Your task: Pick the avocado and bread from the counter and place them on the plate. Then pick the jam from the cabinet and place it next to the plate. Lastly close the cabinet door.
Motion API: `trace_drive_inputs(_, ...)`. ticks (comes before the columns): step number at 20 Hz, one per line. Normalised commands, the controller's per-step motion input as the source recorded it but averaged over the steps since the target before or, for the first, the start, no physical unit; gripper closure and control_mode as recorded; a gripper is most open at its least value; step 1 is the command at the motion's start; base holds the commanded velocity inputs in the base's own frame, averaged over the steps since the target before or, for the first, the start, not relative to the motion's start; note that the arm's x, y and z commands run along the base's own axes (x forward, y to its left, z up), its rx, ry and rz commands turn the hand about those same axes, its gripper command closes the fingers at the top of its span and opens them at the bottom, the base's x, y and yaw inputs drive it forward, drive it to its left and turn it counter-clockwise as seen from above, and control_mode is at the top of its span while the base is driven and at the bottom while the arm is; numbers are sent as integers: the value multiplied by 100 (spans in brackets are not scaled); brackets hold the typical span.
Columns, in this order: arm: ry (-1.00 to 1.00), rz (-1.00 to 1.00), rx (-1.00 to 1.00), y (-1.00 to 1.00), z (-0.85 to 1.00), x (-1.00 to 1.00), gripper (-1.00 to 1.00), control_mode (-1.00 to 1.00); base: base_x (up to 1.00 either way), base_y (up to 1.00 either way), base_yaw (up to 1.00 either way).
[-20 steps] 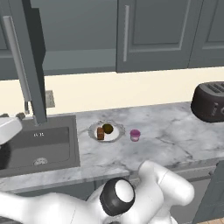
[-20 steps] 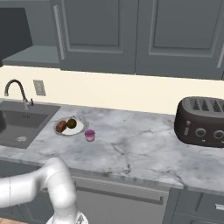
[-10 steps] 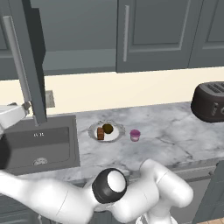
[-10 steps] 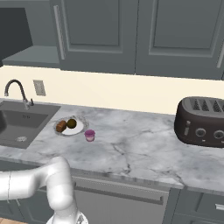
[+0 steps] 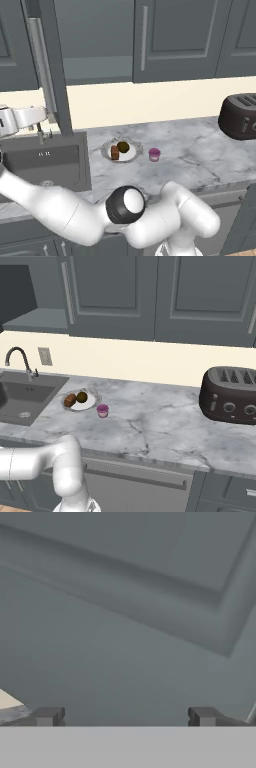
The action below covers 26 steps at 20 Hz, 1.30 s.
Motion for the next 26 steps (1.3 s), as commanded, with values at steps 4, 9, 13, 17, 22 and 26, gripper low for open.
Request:
trace_drive_inputs(4,0,-9,0,-92,0,23,-100,-100,0,0,0)
trace_drive_inputs(9,-2,-2,0,-100,0,34,-100,-100,0,0,0)
trace_drive_inputs(13,-1,-1,0,-100,0,41,-100,-100,0,0,0)
trace_drive_inputs(17,-6,0,0,-100,0,41,-100,-100,0,0,0)
trace_drive_inputs(22,-9,0,0,-94,1,40,-100,-100,0,0,0)
trace_drive_inputs(26,-4,1,0,-81,27,61,-100,-100,0,0,0)
